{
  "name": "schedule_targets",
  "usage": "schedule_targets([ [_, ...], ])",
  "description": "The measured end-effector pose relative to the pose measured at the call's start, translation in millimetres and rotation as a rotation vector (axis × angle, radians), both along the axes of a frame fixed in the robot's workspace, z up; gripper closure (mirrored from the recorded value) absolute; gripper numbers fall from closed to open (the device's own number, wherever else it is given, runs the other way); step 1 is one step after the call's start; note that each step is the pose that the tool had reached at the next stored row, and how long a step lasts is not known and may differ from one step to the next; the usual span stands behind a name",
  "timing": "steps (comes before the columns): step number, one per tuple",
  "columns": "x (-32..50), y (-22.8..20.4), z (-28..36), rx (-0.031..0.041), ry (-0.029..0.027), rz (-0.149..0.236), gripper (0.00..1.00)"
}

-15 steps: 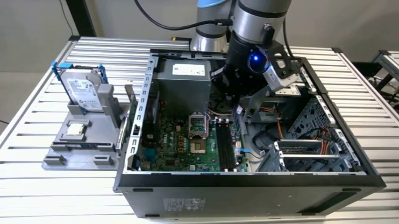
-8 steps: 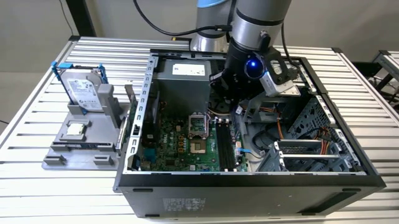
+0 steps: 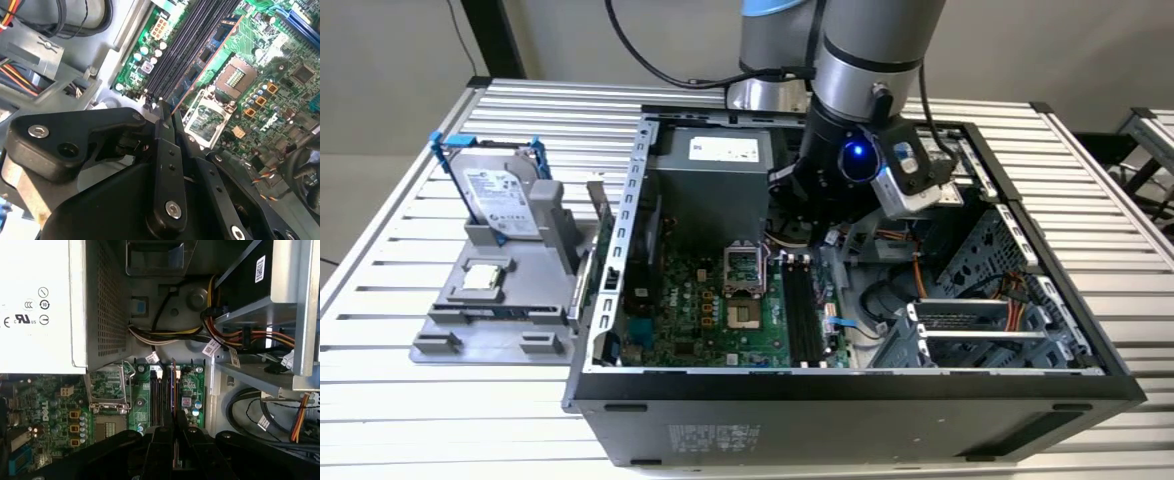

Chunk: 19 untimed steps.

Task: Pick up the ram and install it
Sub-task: 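Insert the ram into the slot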

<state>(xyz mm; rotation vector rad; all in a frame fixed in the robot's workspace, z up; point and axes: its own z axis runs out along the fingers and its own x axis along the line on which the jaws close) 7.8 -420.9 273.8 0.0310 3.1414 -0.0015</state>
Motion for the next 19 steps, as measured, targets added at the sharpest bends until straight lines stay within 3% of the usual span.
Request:
schedule_targets([
  [6, 1.9, -1.3, -8.0, 0.0002, -0.0001, -0.014, 1.00],
  [13, 2.5, -4.9, -11.1, 0.0000, 0.0000, -0.038, 1.00],
  [19, 2.9, -12.7, -13.3, 0.0001, 0.0000, -0.049, 1.00],
])
